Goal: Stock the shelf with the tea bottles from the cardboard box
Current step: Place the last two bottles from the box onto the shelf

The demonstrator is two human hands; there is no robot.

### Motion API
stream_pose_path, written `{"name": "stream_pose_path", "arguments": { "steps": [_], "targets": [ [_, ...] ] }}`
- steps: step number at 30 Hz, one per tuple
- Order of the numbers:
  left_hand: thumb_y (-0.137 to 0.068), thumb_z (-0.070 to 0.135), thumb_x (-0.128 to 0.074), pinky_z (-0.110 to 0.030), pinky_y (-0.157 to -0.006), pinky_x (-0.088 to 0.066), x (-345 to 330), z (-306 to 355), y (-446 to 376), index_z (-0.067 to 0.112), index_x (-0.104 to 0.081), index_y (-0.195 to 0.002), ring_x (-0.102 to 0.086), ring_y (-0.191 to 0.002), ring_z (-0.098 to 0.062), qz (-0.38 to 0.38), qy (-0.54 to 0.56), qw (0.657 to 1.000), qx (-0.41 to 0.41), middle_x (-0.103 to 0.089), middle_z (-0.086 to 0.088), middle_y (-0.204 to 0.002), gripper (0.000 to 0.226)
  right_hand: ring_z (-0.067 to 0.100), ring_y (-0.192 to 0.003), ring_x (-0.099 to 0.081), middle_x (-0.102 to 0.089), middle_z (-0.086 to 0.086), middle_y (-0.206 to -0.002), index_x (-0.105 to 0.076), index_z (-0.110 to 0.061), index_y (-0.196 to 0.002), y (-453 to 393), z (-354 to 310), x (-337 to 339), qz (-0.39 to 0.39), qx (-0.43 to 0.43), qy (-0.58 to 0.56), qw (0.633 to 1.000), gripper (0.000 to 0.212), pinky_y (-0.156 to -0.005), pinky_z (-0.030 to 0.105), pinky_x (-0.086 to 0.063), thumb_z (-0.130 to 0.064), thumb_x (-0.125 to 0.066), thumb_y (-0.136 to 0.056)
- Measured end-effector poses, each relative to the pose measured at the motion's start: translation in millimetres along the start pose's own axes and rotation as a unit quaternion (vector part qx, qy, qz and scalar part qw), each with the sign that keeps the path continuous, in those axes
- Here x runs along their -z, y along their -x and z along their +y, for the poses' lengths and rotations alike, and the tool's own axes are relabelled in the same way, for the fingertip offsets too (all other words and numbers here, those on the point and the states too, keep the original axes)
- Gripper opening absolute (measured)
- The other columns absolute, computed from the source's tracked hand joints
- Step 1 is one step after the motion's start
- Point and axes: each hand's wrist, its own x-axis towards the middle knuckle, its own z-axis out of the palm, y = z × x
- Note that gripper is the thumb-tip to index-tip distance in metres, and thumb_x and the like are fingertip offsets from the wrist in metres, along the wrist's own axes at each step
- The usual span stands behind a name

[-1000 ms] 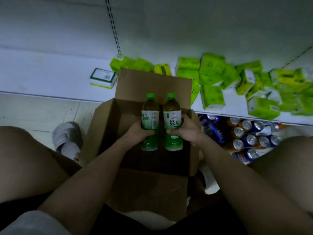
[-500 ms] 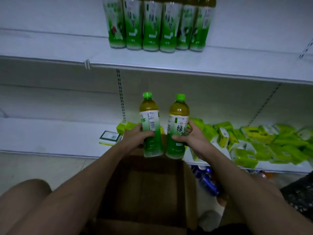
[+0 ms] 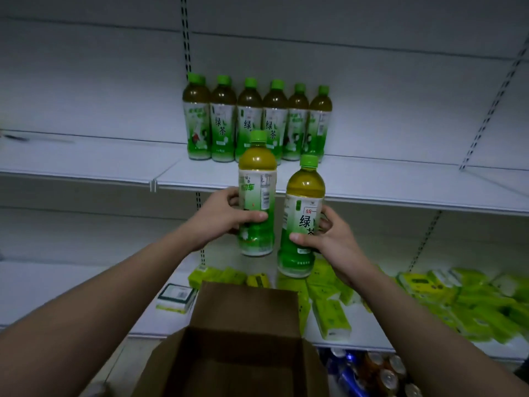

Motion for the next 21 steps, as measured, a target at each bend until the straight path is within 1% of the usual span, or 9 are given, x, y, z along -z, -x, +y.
{"name": "stream_pose_path", "arguments": {
  "steps": [4,7,8,10,12,13,17,19,21],
  "targets": [
    [-0.061,0.029,-0.089,-0.037,-0.077,-0.059,5,37,-26,0.020,-0.057,-0.125,-0.066,-0.104,-0.013,0.025,-0.025,0.998,-0.053,-0.067,0.004,-0.117,0.072,0.013,-0.096,-0.072,-0.072,-0.001,-0.109,-0.057,-0.022,-0.118,-20,-33,12,0.018,0.037,0.026,0.999,0.070,-0.089,0.040,-0.056,-0.007,-0.089,-0.058],
    [-0.061,0.025,-0.089,-0.032,-0.083,-0.055,1,59,-49,0.018,-0.052,-0.125,-0.061,-0.109,-0.015,0.041,-0.025,0.996,-0.072,-0.062,0.004,-0.118,0.075,0.010,-0.092,-0.072,-0.072,-0.002,-0.109,-0.055,-0.022,-0.120,-41,-60,21,0.050,0.069,0.048,0.995,0.071,-0.083,0.034,-0.057,-0.012,-0.090,-0.058],
    [-0.061,0.024,-0.090,-0.028,-0.080,-0.054,-1,64,-56,0.019,-0.051,-0.123,-0.061,-0.106,-0.014,0.051,-0.022,0.996,-0.076,-0.062,0.005,-0.114,0.073,0.008,-0.091,-0.072,-0.071,-0.003,-0.109,-0.054,-0.023,-0.120,-48,-66,23,0.060,0.080,0.048,0.994,0.072,-0.081,0.032,-0.057,-0.012,-0.090,-0.059],
    [-0.060,0.021,-0.090,-0.017,-0.067,-0.052,-8,71,-71,0.015,-0.051,-0.124,-0.061,-0.094,-0.008,0.070,-0.017,0.994,-0.081,-0.061,0.009,-0.104,0.075,0.005,-0.089,-0.072,-0.070,-0.005,-0.109,-0.051,-0.024,-0.120,-62,-76,29,0.075,0.097,0.042,0.992,0.072,-0.077,0.028,-0.057,-0.012,-0.089,-0.061],
    [-0.060,0.019,-0.091,-0.008,-0.055,-0.049,-17,72,-86,0.011,-0.051,-0.127,-0.059,-0.085,-0.001,0.085,-0.013,0.993,-0.083,-0.060,0.012,-0.098,0.078,0.007,-0.093,-0.070,-0.069,-0.006,-0.111,-0.049,-0.024,-0.122,-77,-83,34,0.087,0.104,0.038,0.990,0.071,-0.078,0.027,-0.057,-0.012,-0.088,-0.063],
    [-0.059,0.019,-0.091,-0.008,-0.055,-0.048,-21,71,-94,0.010,-0.051,-0.128,-0.058,-0.086,-0.003,0.091,-0.013,0.992,-0.081,-0.060,0.010,-0.099,0.081,0.008,-0.096,-0.069,-0.068,-0.005,-0.112,-0.049,-0.024,-0.122,-83,-85,37,0.092,0.105,0.037,0.989,0.071,-0.080,0.029,-0.058,-0.012,-0.087,-0.064],
    [-0.058,0.020,-0.092,-0.019,-0.069,-0.049,-34,64,-120,0.009,-0.048,-0.132,-0.058,-0.099,-0.013,0.109,-0.011,0.991,-0.070,-0.062,0.000,-0.114,0.086,0.011,-0.100,-0.065,-0.066,-0.001,-0.116,-0.049,-0.025,-0.120,-108,-82,46,0.106,0.106,0.049,0.987,0.067,-0.079,0.027,-0.054,-0.011,-0.087,-0.066],
    [-0.059,0.019,-0.091,-0.022,-0.073,-0.050,-39,61,-133,0.010,-0.049,-0.130,-0.060,-0.102,-0.015,0.107,0.007,0.992,-0.065,-0.063,0.001,-0.112,0.083,0.014,-0.102,-0.065,-0.064,-0.001,-0.118,-0.049,-0.027,-0.118,-118,-78,50,0.106,0.104,0.064,0.987,0.066,-0.079,0.027,-0.053,-0.012,-0.086,-0.066],
    [-0.061,0.019,-0.090,-0.020,-0.072,-0.050,-43,58,-144,0.013,-0.051,-0.124,-0.061,-0.101,-0.014,0.103,0.016,0.993,-0.063,-0.062,0.009,-0.103,0.075,0.014,-0.102,-0.065,-0.065,-0.001,-0.117,-0.050,-0.027,-0.118,-128,-72,53,0.102,0.101,0.068,0.987,0.064,-0.080,0.029,-0.054,-0.012,-0.086,-0.068]
  ]
}}
